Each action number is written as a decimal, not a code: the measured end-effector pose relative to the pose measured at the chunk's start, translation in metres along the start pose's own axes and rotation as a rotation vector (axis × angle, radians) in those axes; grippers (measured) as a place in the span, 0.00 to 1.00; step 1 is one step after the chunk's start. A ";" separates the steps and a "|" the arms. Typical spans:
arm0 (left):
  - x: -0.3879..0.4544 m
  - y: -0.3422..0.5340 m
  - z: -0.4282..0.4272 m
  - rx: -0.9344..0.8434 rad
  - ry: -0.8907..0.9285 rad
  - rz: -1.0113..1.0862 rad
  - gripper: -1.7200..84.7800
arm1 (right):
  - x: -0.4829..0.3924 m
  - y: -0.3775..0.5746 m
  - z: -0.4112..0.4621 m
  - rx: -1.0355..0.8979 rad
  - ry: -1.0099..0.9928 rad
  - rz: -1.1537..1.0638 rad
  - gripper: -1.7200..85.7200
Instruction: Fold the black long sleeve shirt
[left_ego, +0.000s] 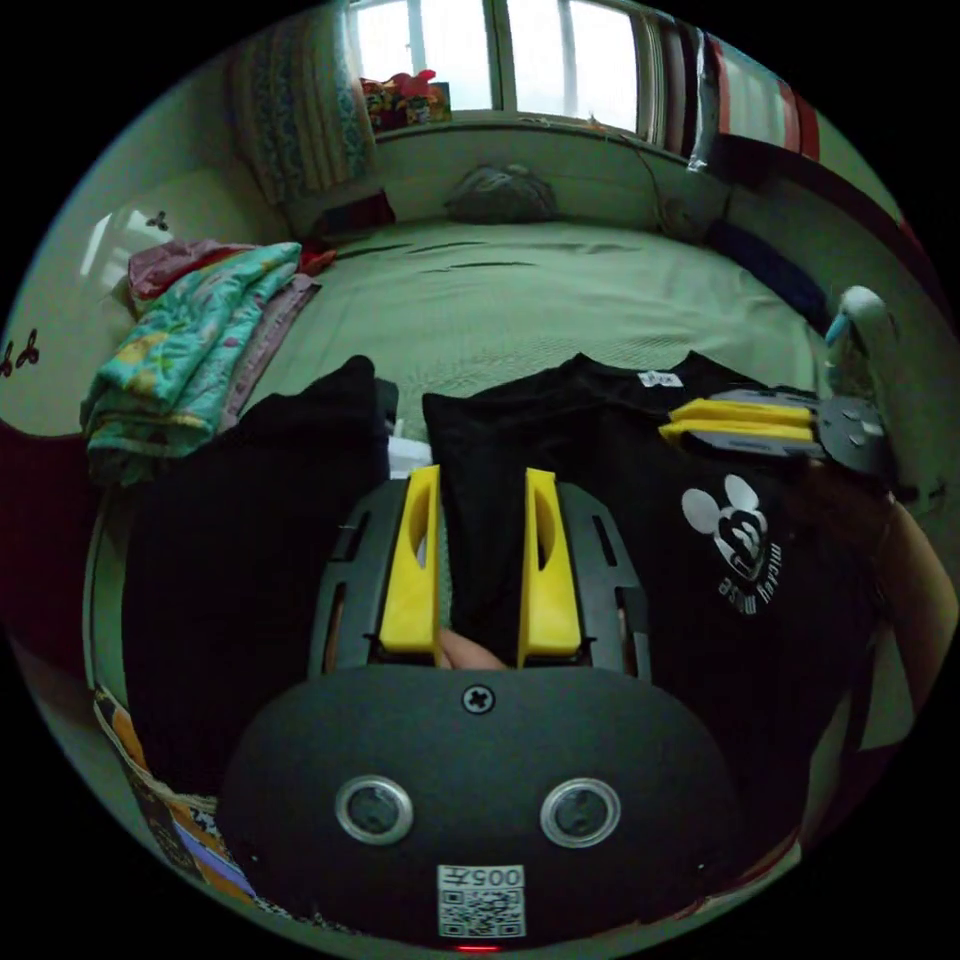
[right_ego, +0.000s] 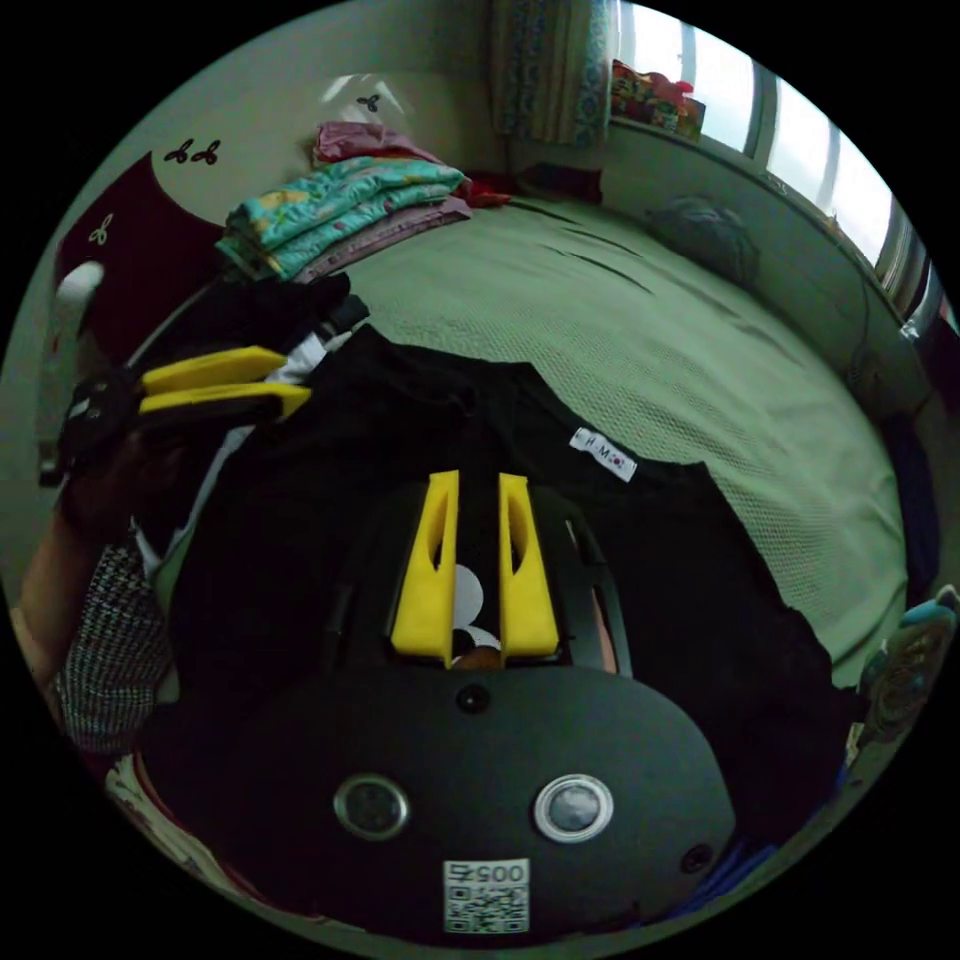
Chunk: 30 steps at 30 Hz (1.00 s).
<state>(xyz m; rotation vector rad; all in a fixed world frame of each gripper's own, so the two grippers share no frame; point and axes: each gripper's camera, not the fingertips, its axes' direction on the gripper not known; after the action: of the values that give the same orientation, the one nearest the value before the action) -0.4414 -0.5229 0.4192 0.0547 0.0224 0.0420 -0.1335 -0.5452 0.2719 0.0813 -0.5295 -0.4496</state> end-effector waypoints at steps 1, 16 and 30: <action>0.002 -0.008 0.010 -0.004 -0.009 -0.006 0.17 | 0.003 0.003 0.002 0.001 -0.006 -0.009 0.07; 0.051 -0.033 0.034 0.131 0.006 0.107 0.06 | 0.043 0.030 0.028 -0.013 -0.001 0.038 0.06; 0.102 -0.038 0.060 0.091 0.015 0.104 0.06 | 0.064 0.048 0.014 -0.026 0.023 0.037 0.06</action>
<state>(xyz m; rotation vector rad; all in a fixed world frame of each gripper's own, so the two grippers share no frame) -0.3366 -0.5596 0.4748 0.1465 0.0365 0.1449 -0.0722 -0.5291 0.3230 0.0518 -0.5018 -0.4189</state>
